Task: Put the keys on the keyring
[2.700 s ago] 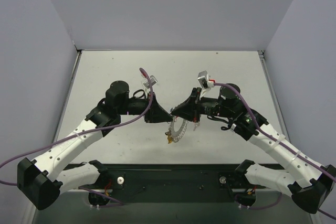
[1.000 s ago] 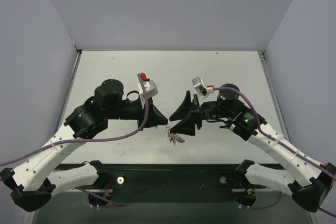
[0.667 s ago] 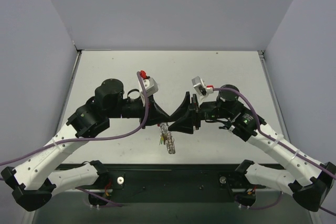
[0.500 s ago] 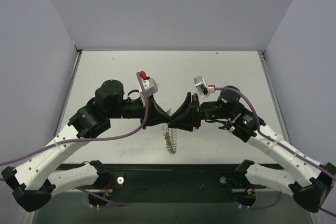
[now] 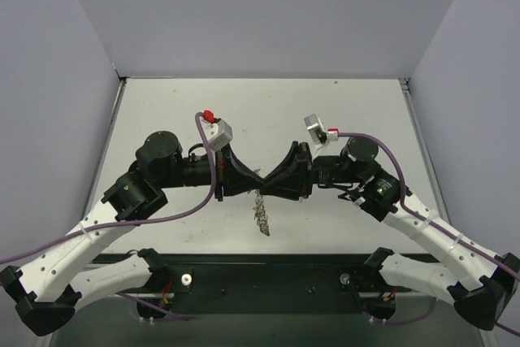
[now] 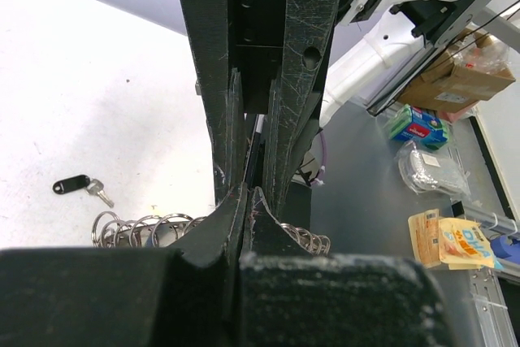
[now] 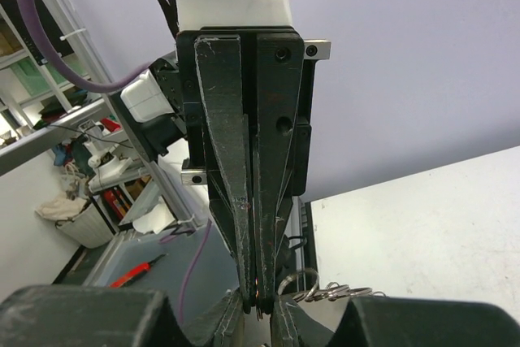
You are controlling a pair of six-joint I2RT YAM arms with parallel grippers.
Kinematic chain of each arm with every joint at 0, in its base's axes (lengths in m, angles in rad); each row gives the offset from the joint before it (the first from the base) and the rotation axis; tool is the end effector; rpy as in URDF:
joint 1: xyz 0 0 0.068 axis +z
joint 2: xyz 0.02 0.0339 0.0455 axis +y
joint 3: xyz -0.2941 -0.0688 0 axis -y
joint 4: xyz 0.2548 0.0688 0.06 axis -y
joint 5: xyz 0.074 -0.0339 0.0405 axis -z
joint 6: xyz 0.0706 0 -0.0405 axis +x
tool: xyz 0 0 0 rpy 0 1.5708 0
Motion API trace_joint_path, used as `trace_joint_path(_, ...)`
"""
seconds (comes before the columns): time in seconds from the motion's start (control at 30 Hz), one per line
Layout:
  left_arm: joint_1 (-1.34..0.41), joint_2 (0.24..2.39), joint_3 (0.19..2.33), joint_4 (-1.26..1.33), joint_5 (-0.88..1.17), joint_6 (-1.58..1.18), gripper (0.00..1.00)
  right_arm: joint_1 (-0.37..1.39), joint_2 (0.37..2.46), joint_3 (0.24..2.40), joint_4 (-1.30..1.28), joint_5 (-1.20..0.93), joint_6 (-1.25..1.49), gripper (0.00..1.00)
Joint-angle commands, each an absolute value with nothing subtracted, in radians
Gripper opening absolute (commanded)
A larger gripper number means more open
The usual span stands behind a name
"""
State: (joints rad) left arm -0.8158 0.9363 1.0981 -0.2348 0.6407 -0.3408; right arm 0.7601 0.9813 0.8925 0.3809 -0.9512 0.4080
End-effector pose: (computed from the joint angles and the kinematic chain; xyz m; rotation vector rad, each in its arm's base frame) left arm 0.1185 -0.1875 0.4411 0.9344 1.5707 -1.3725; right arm 0.1240 0.1972 0.4282 -1.1270 1.1350 1.5400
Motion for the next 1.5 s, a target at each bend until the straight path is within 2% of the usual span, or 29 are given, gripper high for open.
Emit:
trace_joint_path(0.0,-0.824,0.911,1.098,-0.045,0.632,-0.4,0.0,0.769,0.985,0.902,0.488,-0.959,0.411,0.0)
trace_joint_path(0.27,-0.802,0.824,0.996,0.167,0.525,-0.502,0.04,0.769,0.956,0.897,0.486,-0.968,0.4,0.0)
trace_joint_path(0.33,-0.793,0.819,0.988,0.198,0.528,-0.525,0.0,0.769,0.948,0.896,0.488,-0.969,0.396,0.0)
trace_joint_path(0.43,-0.79,0.822,0.98,0.233,0.548,-0.545,0.0,0.769,0.939,0.885,0.502,-0.96,0.396,0.25)
trace_joint_path(0.47,-0.79,0.828,0.976,0.242,0.557,-0.549,0.0,0.77,0.93,0.874,0.515,-0.953,0.399,0.38)
trace_joint_path(0.83,-0.79,0.848,0.953,0.348,0.627,-0.603,0.0,0.769,0.922,0.857,0.574,-0.923,0.434,0.5)
trace_joint_path(1.2,-0.79,0.854,0.945,0.347,0.683,-0.597,0.0,0.769,0.894,0.854,0.604,-0.896,0.456,0.46)
trace_joint_path(1.47,-0.79,0.853,0.933,0.339,0.706,-0.594,0.0,0.769,0.87,0.847,0.615,-0.877,0.462,0.38)
